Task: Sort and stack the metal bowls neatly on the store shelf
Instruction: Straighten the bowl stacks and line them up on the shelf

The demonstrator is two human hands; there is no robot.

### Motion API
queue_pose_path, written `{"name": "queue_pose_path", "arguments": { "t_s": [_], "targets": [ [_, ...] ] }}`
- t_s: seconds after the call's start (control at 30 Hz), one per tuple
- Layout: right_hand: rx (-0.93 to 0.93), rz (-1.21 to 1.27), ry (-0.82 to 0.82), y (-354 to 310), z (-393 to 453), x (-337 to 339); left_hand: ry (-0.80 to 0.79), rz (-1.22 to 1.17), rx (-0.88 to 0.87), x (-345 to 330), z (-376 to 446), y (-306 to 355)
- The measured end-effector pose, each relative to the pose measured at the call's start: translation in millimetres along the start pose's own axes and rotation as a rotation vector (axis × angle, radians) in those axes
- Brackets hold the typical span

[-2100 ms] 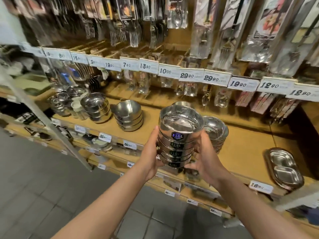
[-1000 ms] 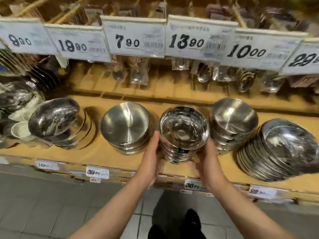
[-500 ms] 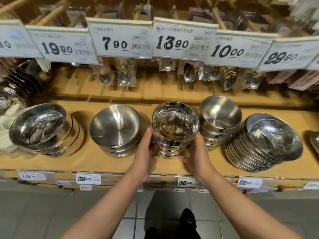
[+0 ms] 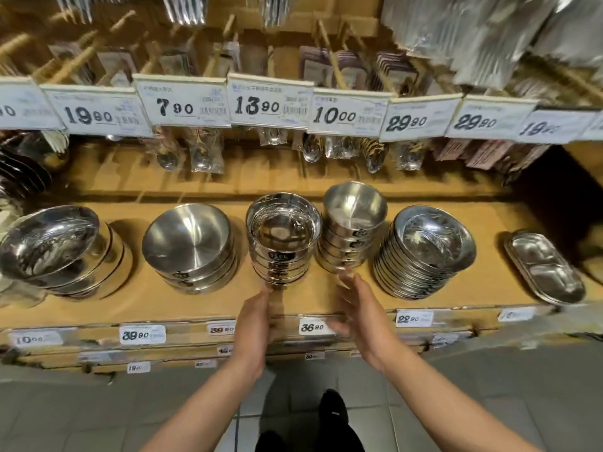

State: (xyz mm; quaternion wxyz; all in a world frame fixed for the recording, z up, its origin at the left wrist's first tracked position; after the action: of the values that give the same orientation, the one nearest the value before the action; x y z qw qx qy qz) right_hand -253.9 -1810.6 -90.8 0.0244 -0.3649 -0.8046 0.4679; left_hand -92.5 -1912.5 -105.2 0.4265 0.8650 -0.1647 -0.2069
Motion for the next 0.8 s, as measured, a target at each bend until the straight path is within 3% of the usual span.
{"name": "queue_pose_path", "arguments": {
  "t_s": [0.17,0.3,0.4,0.47,0.63,0.8],
  "targets": [
    [0.006,0.024,0.195,-5,-44,100,-0.139,0.144,0.093,-72,-8,-23],
    [0.056,0.055,0.351,-32,-59,175,-0.294,0.178,0.071,-141,-11,-12],
    [0.084,0.09,0.396,-62,-51,205,-0.318,0.192,0.022,-179,0,-1],
    [0.095,0.07,0.352,-79,-37,214,-0.323,0.128,-0.018,-204,11,3],
    [0.079,-0.025,0.017,-89,2,193,-0.193,-0.119,-0.022,-232,39,-7],
    [0.062,0.052,-0.04,-95,21,211,-0.135,-0.122,-0.071,-241,59,-20]
  ]
}}
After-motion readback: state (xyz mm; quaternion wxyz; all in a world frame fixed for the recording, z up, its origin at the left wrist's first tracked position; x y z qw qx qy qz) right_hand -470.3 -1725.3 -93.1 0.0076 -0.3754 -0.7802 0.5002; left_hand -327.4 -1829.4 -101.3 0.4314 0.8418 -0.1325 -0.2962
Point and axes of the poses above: each hand's wrist, its own z-axis towards the middle knuckle, its own x-axis out of the back of the hand, y = z × x, the point moved 7 cm from there along z, towards the middle knuckle, and after that the axes turned 8 degrees about -y, right-handed, at the moved point
